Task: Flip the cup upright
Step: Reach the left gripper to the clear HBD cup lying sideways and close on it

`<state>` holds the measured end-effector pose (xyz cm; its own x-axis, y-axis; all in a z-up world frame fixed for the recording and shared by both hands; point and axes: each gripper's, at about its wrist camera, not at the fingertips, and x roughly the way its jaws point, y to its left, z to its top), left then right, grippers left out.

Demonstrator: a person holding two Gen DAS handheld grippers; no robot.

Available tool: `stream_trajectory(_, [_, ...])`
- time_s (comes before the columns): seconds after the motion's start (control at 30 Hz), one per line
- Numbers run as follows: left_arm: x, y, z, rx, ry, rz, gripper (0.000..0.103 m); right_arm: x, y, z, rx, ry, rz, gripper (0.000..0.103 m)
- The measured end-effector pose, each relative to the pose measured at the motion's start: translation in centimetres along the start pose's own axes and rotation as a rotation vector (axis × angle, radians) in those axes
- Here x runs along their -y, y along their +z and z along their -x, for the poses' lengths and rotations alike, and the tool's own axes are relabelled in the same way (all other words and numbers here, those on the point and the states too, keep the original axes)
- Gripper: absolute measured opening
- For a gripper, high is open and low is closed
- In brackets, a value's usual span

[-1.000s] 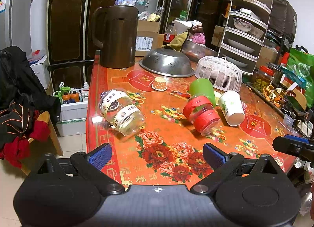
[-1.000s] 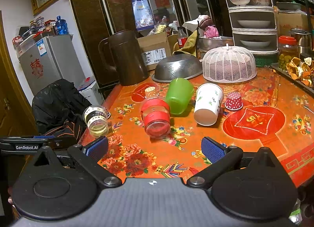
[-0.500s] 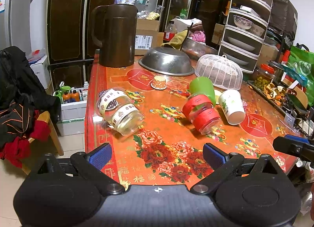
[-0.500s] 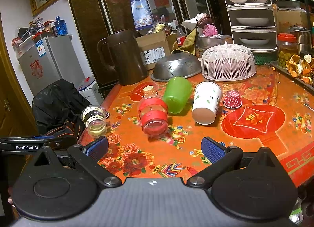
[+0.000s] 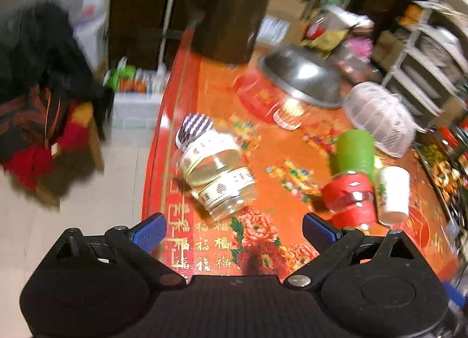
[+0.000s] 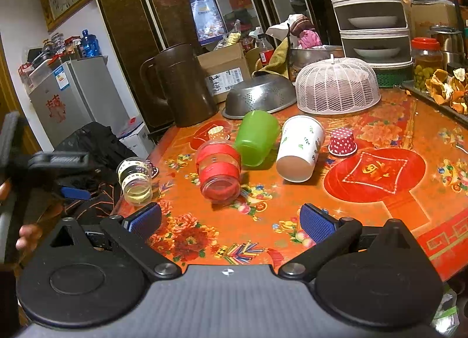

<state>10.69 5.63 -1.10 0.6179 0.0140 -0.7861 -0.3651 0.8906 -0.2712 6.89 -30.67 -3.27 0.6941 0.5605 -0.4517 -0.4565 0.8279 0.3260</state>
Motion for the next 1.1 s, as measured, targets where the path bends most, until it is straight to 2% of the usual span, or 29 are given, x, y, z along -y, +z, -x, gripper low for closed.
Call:
stream_trajectory(0.17, [-0.5, 1.6, -3.4, -0.089, 0.049, 0.119, 0.095, 0.9, 0.0, 0.3, 0.005, 0.017, -0.011, 0.102])
stream_trajectory(0.43, [-0.1, 2.3, -6.4, -0.126, 0.095, 0.227, 0.092, 2.2, 0.0, 1.0, 0.015, 0.043, -0.026, 0.102])
stream_trajectory(0.6, [0.3, 2.5, -7.4, -0.144, 0.126, 0.238, 0.086, 2.8, -0.1, 1.2, 0.019, 0.047, -0.037, 0.102])
stream_trajectory(0.67, [0.4, 2.5, -7.6, -0.144, 0.131, 0.243, 0.08, 3.0, -0.1, 1.2, 0.017, 0.049, -0.044, 0.102])
stream_trajectory(0.8, [0.8, 2.3, -7.8, -0.146, 0.159, 0.204, 0.06, 3.0, -0.1, 1.1, 0.014, 0.051, -0.043, 0.102])
stream_trajectory(0.97, [1.2, 1.9, -7.0, -0.111, 0.163, 0.142, 0.058, 3.0, -0.1, 0.8, 0.004, 0.043, -0.045, 0.102])
stream_trajectory(1.1, [1.6, 1.0, -5.1, -0.056, 0.135, 0.085, 0.058, 2.8, 0.0, 0.7, 0.0, 0.037, -0.035, 0.102])
